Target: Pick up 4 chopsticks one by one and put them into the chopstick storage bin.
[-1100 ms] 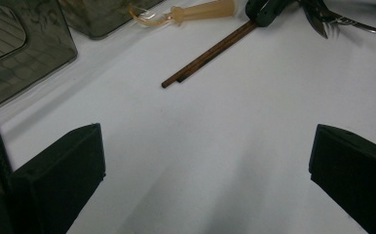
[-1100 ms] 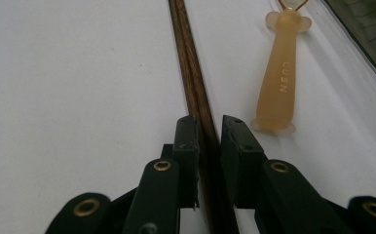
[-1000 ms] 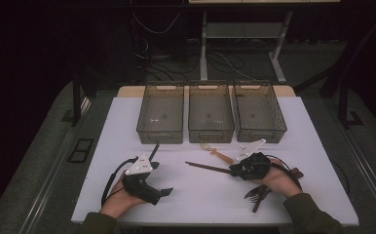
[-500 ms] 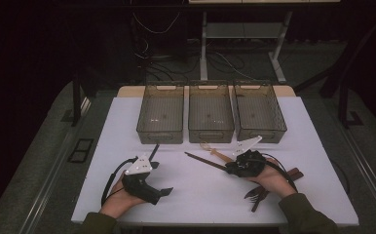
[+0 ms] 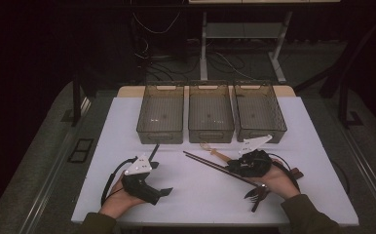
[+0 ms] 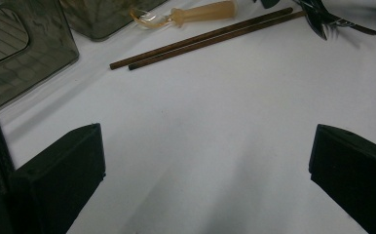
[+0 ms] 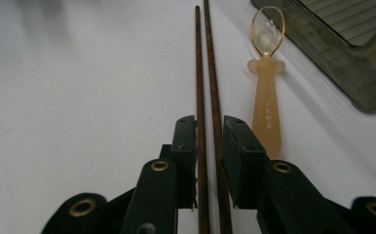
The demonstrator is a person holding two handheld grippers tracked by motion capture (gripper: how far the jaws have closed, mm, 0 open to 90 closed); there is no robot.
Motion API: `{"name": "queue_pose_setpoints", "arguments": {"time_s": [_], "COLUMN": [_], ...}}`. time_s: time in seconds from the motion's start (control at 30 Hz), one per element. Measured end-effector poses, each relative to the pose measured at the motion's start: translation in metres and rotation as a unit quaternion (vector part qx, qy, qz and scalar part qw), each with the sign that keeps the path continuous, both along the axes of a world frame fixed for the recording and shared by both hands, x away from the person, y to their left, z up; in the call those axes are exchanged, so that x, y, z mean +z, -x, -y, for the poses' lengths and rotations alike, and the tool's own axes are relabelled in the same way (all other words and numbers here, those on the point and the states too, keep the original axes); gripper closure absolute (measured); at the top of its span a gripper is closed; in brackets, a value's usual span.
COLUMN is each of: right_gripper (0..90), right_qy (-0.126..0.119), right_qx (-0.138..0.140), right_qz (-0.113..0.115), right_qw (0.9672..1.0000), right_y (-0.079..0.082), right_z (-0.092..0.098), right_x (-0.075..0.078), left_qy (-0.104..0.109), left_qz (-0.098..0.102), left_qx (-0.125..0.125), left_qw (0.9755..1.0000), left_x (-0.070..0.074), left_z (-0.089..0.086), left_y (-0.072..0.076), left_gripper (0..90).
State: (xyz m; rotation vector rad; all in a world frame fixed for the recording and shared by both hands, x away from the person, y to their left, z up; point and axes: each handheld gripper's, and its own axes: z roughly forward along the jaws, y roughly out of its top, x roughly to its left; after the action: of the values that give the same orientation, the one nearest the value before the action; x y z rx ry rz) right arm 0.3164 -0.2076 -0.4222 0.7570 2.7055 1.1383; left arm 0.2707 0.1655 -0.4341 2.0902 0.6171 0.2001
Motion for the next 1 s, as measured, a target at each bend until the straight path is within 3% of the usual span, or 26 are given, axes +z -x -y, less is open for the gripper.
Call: {"name": "queue_pose_setpoints", "arguments": {"time_s": [0.13,0.27,1.0], "right_gripper": [76.8,78.0,82.5], "right_qy": [0.014,0.038,0.048], "right_qx": [-0.004,-0.004,0.005], "right_qz": [0.007,0.011,0.004], "right_qw": [0.9999,0.9992,0.9988], "right_y": [0.014,0.028,0.018], "right_z": [0.009,0.018,0.013], "right_x": [0.002,-0.005,-0.021], "left_qy": [0.001,0.001,-0.002], "left_qz": [-0.001,-0.001,-0.001], "left_qx": [0.001,0.001,-0.005], "left_qw": [1.0,1.0,1.0], "left_x": [0.0,0.0,-0.001], "left_z": [0.0,0.0,0.001], "left_y": [0.0,0.0,0.0], "left_gripper": [0.0,0.0,0.0]}}
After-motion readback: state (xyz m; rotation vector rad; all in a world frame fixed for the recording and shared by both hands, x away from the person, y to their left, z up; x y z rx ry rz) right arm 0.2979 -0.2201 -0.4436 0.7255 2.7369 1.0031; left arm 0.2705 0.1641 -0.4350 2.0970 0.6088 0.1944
